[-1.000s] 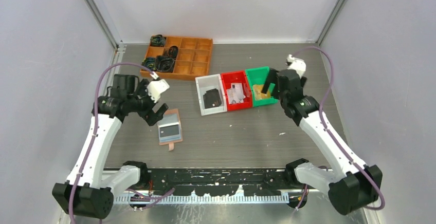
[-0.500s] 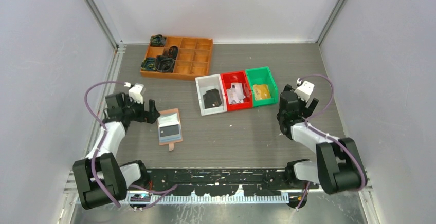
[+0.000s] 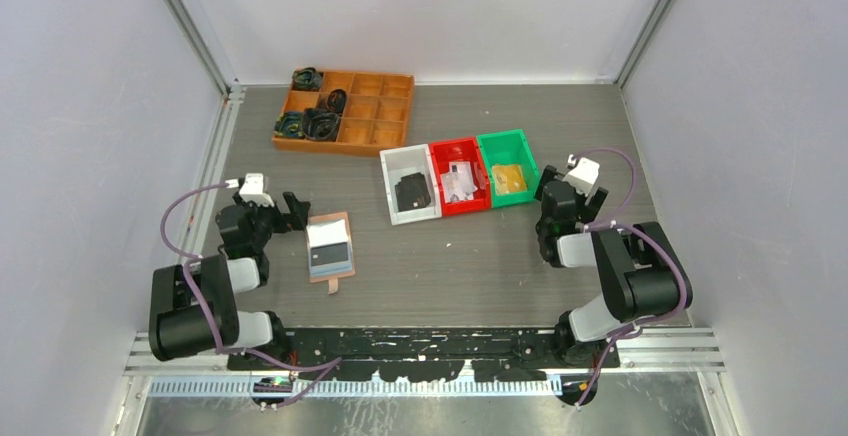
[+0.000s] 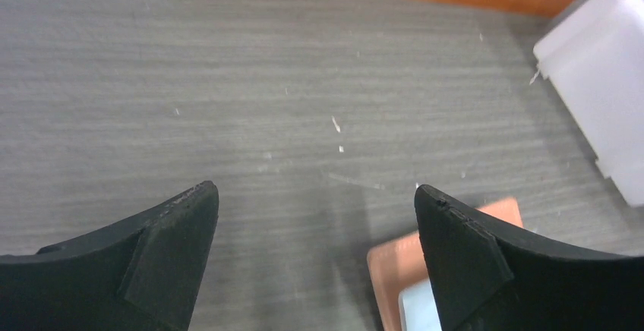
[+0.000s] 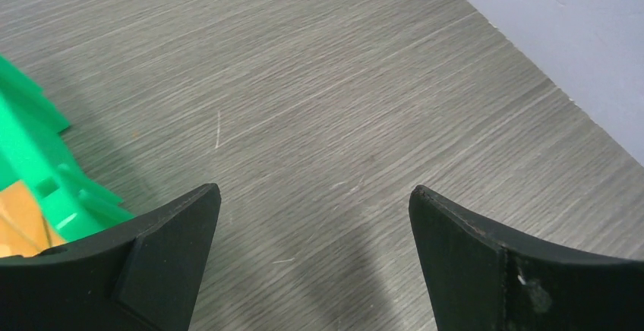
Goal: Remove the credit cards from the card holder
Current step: Reset both arms
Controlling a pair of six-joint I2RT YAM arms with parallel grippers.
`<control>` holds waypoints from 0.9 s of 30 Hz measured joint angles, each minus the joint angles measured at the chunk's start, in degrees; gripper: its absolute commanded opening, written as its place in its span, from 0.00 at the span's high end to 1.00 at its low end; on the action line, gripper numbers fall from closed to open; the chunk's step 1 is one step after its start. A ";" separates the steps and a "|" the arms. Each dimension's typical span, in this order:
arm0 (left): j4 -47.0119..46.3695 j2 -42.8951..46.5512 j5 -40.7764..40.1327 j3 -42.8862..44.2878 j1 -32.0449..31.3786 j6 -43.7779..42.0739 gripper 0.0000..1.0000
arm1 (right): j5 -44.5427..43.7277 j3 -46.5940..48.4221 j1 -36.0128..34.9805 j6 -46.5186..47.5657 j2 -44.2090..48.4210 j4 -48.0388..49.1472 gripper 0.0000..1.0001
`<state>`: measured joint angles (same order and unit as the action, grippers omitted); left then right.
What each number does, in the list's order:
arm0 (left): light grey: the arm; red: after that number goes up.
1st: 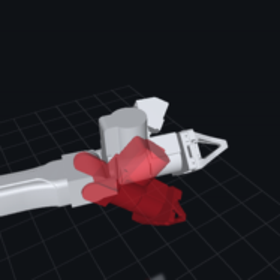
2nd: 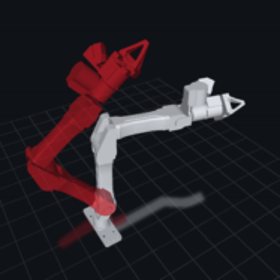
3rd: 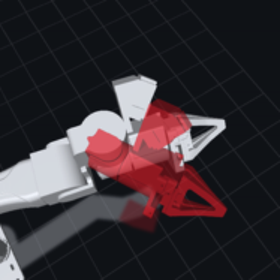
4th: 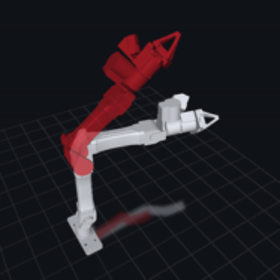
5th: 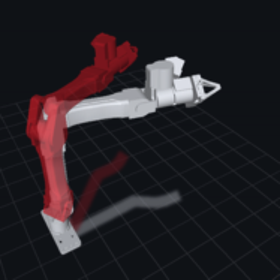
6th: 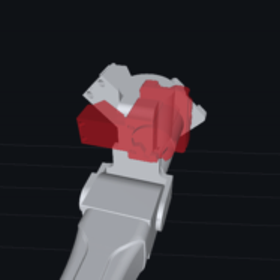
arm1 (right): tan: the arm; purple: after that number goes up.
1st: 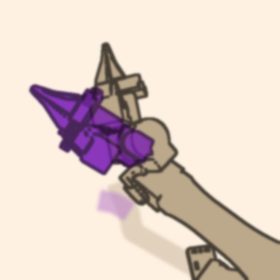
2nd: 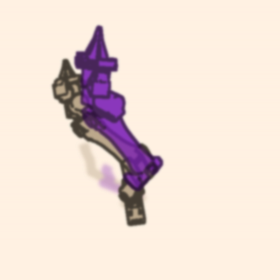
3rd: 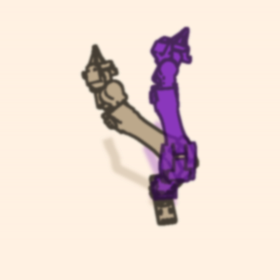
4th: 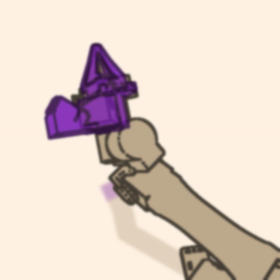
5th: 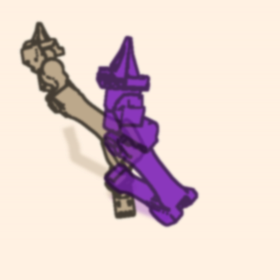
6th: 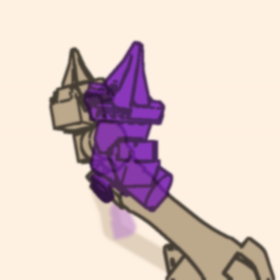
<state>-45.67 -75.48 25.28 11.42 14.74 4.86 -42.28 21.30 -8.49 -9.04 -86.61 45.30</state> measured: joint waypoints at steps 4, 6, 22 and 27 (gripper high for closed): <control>-12.41 -7.48 -2.75 0.11 -1.57 2.64 0.00 | 4.31 -4.11 0.13 1.29 -0.11 7.56 0.00; -18.56 -13.90 -4.09 0.11 -3.54 2.93 0.00 | 6.45 -6.03 0.22 2.25 -2.34 12.79 0.01; -7.04 -14.60 -18.10 9.29 -13.25 -0.87 0.00 | 15.69 -2.21 6.88 -0.20 -4.02 8.20 0.01; -6.14 -14.60 -18.84 9.29 -13.25 -1.05 0.00 | 16.04 -2.21 6.88 -0.22 -4.02 8.13 0.01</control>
<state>-51.81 -90.08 6.44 20.71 1.50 3.81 -26.24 19.09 -1.61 -9.26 -90.63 53.43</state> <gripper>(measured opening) 0.995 0.995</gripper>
